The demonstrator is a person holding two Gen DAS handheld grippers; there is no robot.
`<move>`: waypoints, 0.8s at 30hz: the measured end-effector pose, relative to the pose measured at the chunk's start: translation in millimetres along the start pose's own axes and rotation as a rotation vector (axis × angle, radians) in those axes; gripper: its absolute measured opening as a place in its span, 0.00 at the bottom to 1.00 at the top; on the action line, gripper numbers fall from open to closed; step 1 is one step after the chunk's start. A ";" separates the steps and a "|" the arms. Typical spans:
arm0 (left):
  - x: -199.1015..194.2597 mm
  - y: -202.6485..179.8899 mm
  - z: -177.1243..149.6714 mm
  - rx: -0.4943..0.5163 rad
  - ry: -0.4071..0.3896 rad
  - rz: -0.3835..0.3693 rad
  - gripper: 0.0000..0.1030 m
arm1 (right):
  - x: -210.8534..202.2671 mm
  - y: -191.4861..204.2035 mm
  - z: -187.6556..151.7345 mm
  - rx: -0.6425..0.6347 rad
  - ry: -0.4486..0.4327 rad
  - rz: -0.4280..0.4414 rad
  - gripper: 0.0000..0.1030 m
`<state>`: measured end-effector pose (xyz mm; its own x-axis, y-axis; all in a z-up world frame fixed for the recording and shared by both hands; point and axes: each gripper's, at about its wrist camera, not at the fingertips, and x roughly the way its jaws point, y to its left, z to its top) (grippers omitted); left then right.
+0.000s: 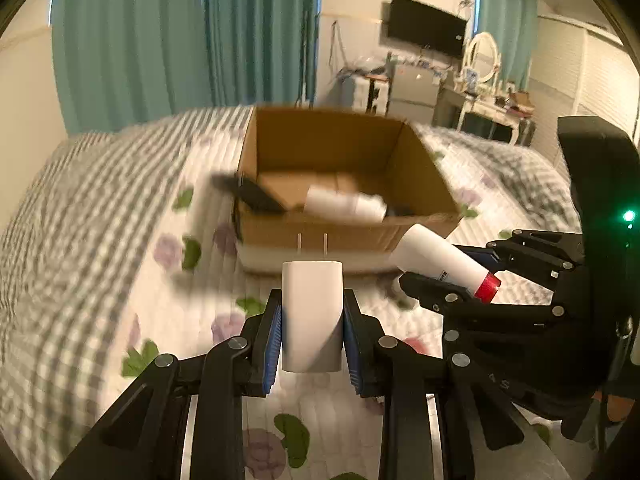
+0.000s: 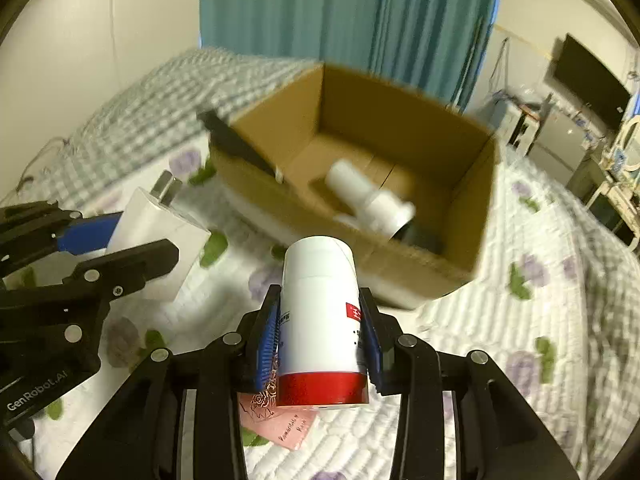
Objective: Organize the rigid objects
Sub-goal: 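Drop the white charger and white-and-red cylinder into the box, open both tools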
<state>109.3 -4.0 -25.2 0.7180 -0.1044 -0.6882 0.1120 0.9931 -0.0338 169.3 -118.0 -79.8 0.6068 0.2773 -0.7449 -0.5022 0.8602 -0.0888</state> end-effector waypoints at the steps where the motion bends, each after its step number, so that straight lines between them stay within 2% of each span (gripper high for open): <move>1: -6.2 -1.7 6.3 0.007 -0.014 -0.002 0.27 | -10.0 -1.2 3.4 0.006 -0.018 -0.006 0.35; 5: -28.5 -12.4 39.8 0.064 -0.089 0.031 0.27 | -51.2 -19.1 24.3 0.035 -0.102 -0.052 0.35; 11: -30.3 -9.9 92.2 0.069 -0.136 0.044 0.27 | -87.1 -43.2 69.4 0.061 -0.192 -0.111 0.35; 15: -13.4 -8.4 122.3 0.099 -0.144 0.070 0.27 | -87.0 -58.5 92.2 0.074 -0.218 -0.139 0.35; 18: 7.8 -2.5 138.3 0.098 -0.129 0.053 0.27 | -75.6 -71.3 104.4 0.097 -0.228 -0.142 0.35; 24: 75.5 19.4 161.0 0.059 -0.015 0.078 0.27 | -29.1 -94.9 122.5 0.136 -0.201 -0.133 0.35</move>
<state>276.3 -1.0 38.8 0.7365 -0.0282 -0.6759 0.0956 0.9934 0.0627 274.8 -155.2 31.3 0.7786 0.2255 -0.5855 -0.3308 0.9405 -0.0777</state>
